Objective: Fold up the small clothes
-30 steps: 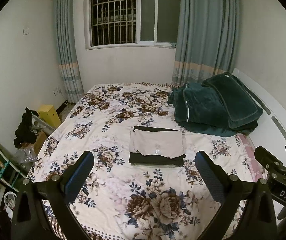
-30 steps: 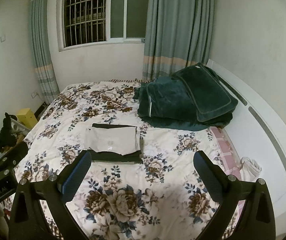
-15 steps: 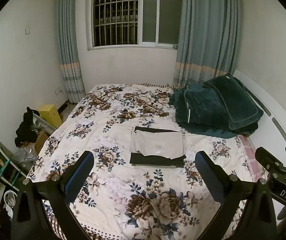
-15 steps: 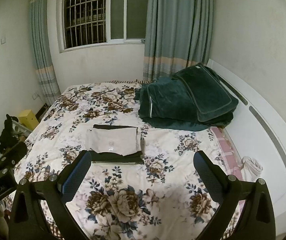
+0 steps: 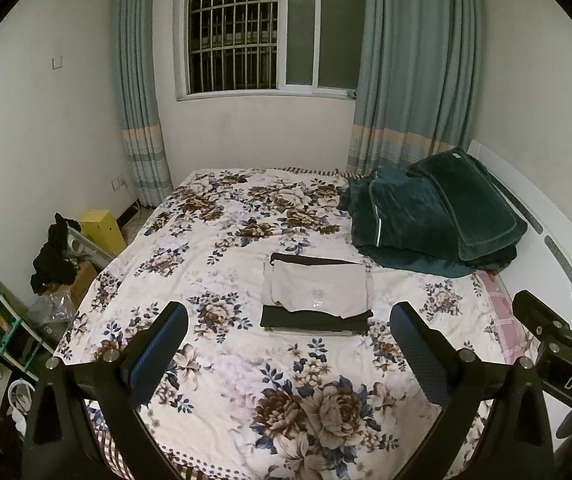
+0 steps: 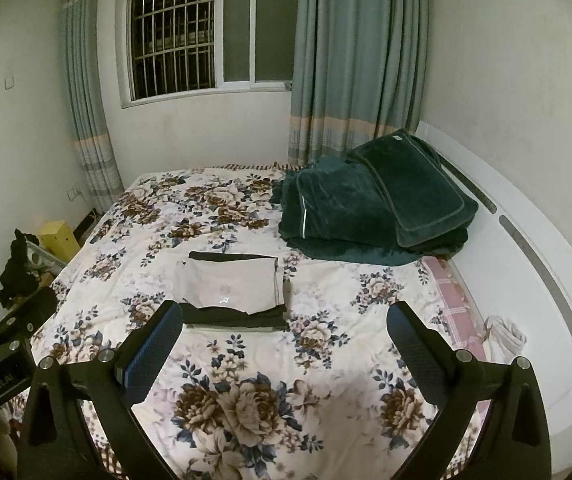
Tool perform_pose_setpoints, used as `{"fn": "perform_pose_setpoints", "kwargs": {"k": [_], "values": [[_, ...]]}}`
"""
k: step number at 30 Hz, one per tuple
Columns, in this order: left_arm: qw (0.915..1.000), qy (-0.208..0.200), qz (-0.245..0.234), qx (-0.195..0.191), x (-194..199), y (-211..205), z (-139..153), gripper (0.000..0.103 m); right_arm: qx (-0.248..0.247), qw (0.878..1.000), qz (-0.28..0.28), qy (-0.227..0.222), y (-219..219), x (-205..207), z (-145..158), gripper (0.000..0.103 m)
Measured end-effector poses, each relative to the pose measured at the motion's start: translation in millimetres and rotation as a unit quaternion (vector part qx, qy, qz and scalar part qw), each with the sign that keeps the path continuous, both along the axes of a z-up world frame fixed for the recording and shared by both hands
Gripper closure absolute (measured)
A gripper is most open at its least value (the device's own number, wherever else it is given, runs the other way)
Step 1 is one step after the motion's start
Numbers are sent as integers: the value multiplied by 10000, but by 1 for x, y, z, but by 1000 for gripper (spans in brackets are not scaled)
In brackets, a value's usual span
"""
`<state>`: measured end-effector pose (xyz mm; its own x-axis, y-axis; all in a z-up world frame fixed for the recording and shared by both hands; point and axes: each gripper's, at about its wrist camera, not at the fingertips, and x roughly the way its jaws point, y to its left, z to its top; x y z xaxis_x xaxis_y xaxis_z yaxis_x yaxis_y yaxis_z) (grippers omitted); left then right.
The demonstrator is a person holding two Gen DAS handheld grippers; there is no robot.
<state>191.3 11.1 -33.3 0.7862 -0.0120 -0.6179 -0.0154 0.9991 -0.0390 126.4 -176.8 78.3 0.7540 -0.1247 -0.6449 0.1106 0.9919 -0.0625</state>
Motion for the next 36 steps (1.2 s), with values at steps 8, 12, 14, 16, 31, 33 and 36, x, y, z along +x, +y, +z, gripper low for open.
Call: {"fn": "perform_pose_setpoints", "kwargs": {"k": [8,12,14,16,31,33,36], "values": [[10000,-11,2,5,0,-1,0,0,12,10000,-18,-10,1,1,1,0],[10000,-7,8,15,2,-2,1,0,9,10000,-30,-14,0,0,0,0],[10000,-21,18,11,2,-2,3,0,7,10000,-25,-20,6,4,4,0],[10000,-25,14,9,3,-2,4,0,15,10000,-33,-27,6,3,4,0],[10000,-26,37,12,3,-3,4,0,22,10000,-69,-33,5,4,4,0],[10000,-36,34,18,3,-3,5,0,16,10000,-82,-37,4,2,3,0],[9999,-71,84,70,4,-4,6,0,16,9999,-100,-41,4,2,2,0]]}}
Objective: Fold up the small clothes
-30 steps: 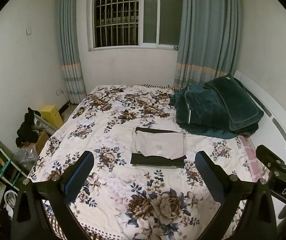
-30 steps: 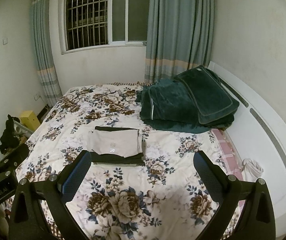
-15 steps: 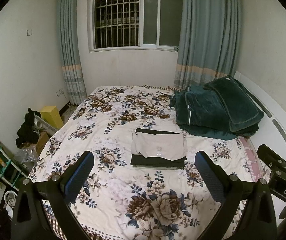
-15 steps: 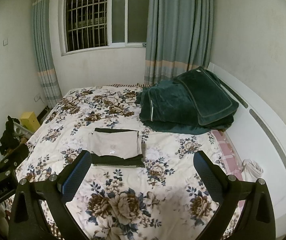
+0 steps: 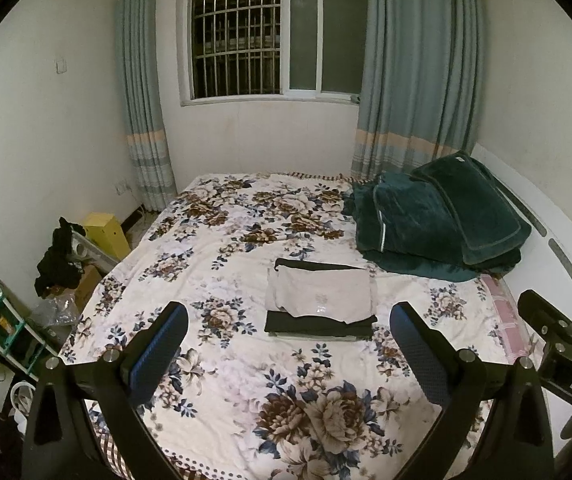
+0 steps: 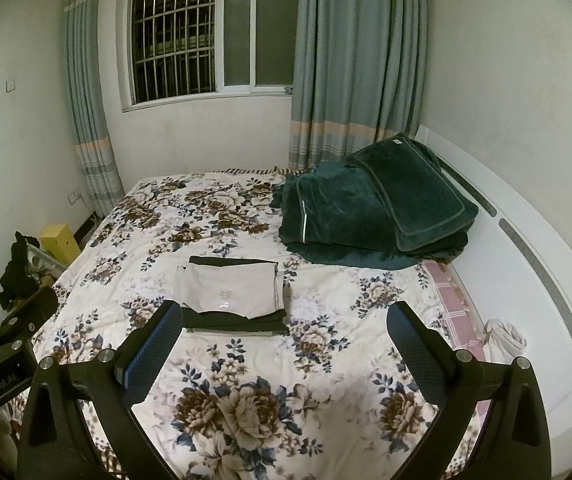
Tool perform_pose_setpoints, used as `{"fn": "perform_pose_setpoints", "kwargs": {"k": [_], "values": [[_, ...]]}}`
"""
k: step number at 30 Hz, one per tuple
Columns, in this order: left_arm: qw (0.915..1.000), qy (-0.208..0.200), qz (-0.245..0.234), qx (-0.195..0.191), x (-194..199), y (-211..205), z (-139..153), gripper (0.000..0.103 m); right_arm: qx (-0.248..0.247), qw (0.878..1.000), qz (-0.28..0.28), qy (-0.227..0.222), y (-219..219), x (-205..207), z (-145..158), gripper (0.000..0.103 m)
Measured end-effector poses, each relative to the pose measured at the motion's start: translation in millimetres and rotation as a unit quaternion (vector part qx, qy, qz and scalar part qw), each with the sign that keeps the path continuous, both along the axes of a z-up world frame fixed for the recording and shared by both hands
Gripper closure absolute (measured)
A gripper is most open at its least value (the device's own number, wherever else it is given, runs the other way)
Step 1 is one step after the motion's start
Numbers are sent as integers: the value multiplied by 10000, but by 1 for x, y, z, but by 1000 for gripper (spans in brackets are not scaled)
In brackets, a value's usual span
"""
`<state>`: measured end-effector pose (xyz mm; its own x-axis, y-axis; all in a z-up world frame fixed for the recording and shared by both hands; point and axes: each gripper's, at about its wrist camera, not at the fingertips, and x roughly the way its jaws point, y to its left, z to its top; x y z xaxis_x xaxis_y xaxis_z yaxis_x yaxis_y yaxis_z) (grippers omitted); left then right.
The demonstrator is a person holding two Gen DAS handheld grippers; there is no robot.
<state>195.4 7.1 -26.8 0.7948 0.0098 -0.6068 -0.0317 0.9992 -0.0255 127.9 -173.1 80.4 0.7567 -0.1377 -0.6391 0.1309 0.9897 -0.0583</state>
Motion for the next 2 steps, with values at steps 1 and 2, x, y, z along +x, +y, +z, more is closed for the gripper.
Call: {"fn": "perform_pose_setpoints", "kwargs": {"k": [1,2], "values": [[10000,-1,-4,-2,1,0,1,0,3,10000,4,0,3,2,1,0],[10000,5,-23,-22,2,-1,1,0,10,10000,-4,0,3,2,1,0]]}}
